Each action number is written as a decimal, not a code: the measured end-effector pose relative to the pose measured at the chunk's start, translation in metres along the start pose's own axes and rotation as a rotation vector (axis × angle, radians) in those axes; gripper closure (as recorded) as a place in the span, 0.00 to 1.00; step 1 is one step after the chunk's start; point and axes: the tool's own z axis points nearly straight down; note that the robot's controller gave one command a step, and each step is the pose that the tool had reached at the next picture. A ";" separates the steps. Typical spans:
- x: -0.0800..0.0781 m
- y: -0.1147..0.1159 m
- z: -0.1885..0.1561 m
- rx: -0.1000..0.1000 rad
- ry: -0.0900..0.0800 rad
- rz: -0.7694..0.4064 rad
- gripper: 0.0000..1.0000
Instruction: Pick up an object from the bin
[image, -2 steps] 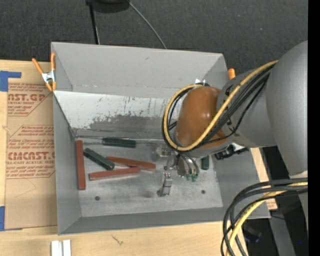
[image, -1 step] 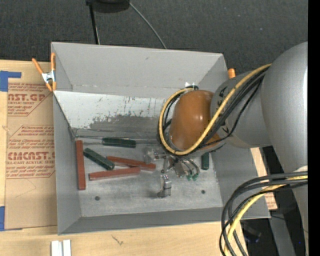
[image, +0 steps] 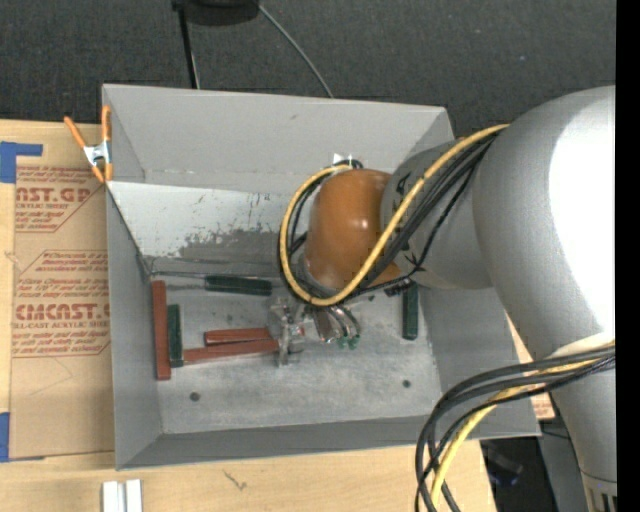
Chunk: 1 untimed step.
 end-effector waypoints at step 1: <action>0.000 0.000 0.000 0.000 0.000 0.000 1.00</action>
Offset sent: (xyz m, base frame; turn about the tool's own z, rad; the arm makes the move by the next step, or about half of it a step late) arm -0.0090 0.0075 0.1247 0.1082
